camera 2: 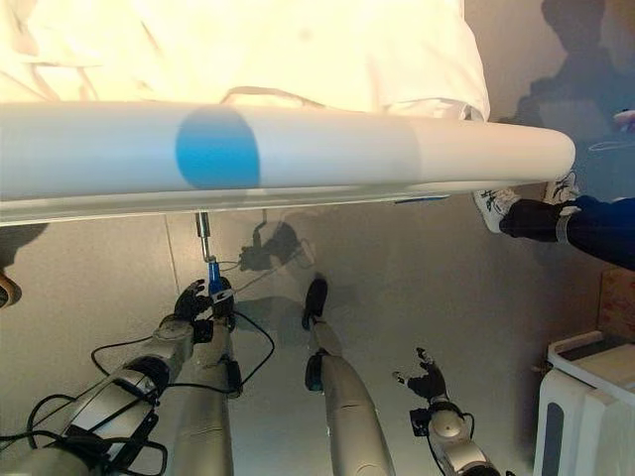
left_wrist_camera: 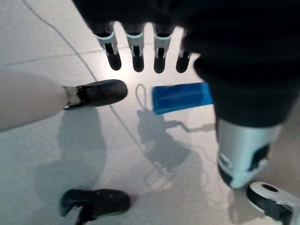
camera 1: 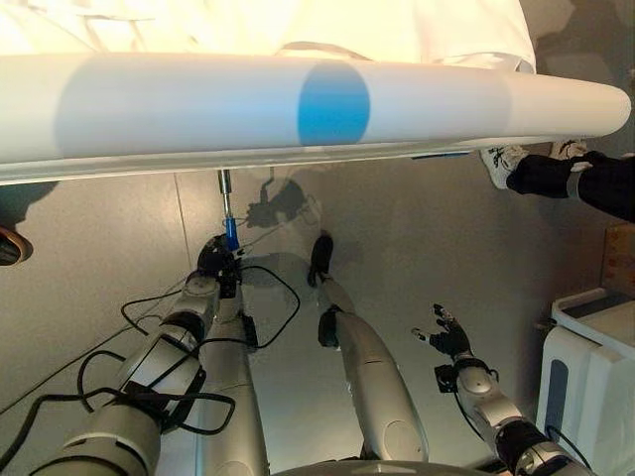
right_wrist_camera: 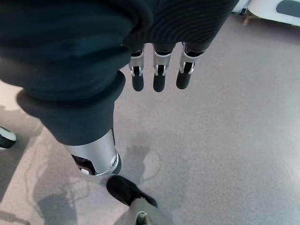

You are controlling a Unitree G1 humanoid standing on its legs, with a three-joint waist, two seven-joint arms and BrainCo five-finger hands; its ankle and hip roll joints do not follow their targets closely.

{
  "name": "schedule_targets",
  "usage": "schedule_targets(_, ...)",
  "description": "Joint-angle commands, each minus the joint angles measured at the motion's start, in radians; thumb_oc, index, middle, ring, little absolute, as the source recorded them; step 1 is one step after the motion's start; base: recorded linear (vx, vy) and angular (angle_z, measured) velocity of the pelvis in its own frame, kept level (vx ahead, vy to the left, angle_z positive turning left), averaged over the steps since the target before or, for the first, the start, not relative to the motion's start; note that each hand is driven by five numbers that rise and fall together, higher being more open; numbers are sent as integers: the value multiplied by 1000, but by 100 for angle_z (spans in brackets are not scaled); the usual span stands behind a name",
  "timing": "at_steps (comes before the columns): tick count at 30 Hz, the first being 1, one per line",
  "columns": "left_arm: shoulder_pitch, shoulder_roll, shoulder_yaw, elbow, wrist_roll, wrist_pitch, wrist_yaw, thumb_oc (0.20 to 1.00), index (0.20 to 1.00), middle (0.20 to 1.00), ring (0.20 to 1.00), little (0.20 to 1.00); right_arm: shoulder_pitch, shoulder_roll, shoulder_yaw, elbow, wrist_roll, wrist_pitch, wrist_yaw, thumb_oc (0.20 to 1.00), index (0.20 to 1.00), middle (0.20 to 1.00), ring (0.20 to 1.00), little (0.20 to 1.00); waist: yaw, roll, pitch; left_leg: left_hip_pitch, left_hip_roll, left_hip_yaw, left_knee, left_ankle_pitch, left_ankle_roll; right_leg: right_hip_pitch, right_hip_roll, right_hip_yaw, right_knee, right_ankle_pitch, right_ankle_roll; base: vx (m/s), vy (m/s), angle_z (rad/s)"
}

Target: Raise the hospital bed

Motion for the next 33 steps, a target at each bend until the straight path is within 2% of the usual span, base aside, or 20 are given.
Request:
schedule_targets(1, -5, -10, 23, 15, 24, -18, 15, 1000, 1000, 1000, 1000, 1000, 81, -60, 2, -54, 30, -16, -20, 1000, 1000, 1000, 1000, 1000, 14, -11, 16, -30, -19, 23, -6, -5, 19, -47, -1, 36, 44, 15, 56, -2, 10, -3)
schedule_targets(14, -74, -9, 4, -6, -10, -31, 23, 1000, 1000, 1000, 1000, 1000, 85, -80, -12, -57, 29, -21, -18, 1000, 1000, 1000, 1000, 1000, 5, 10, 16, -30, -22, 35, -3, -11, 21, -60, 0, 53, 52, 17, 56, 4, 1, -4)
schedule_targets(26, -146, -4, -25, -7, -13, -34, 28, 1000, 1000, 1000, 1000, 1000, 94, -95, -14, -77, 31, -30, -20, 1000, 1000, 1000, 1000, 1000, -1, 8, 16, -55, -21, 33, 1, -11, 21, -86, -3, 58, 55, 22, 56, 0, 0, 0)
schedule_targets(27, -162, -1, -31, -4, -14, -34, 31, 429, 429, 429, 429, 429, 97, -98, -15, -81, 32, -31, -22, 1000, 1000, 1000, 1000, 1000, -4, 9, 16, -60, -21, 33, 0, -10, 21, -93, -3, 58, 55, 23, 57, 0, 0, 0)
schedule_targets(29, -163, -1, -31, -4, -14, -34, 30, 429, 429, 429, 429, 429, 97, -98, -16, -82, 32, -31, -22, 1000, 1000, 1000, 1000, 1000, -4, 9, 16, -60, -21, 33, 1, -10, 21, -94, -3, 58, 56, 23, 57, 0, 0, 0)
schedule_targets(30, -172, -1, -34, 3, -18, -35, 27, 200, 200, 200, 200, 200, 102, -104, -16, -88, 31, -33, -20, 1000, 1000, 1000, 1000, 1000, -6, 9, 16, -67, -21, 34, 3, -10, 20, -99, -4, 59, 56, 24, 57, 0, 0, 0)
schedule_targets(33, -174, 0, -33, 9, -18, -34, 27, 200, 200, 200, 200, 200, 105, -104, -16, -96, 33, -35, -19, 1000, 1000, 1000, 1000, 1000, -8, 10, 16, -71, -20, 35, 6, -12, 20, -103, -3, 61, 59, 24, 57, 0, 0, 0)
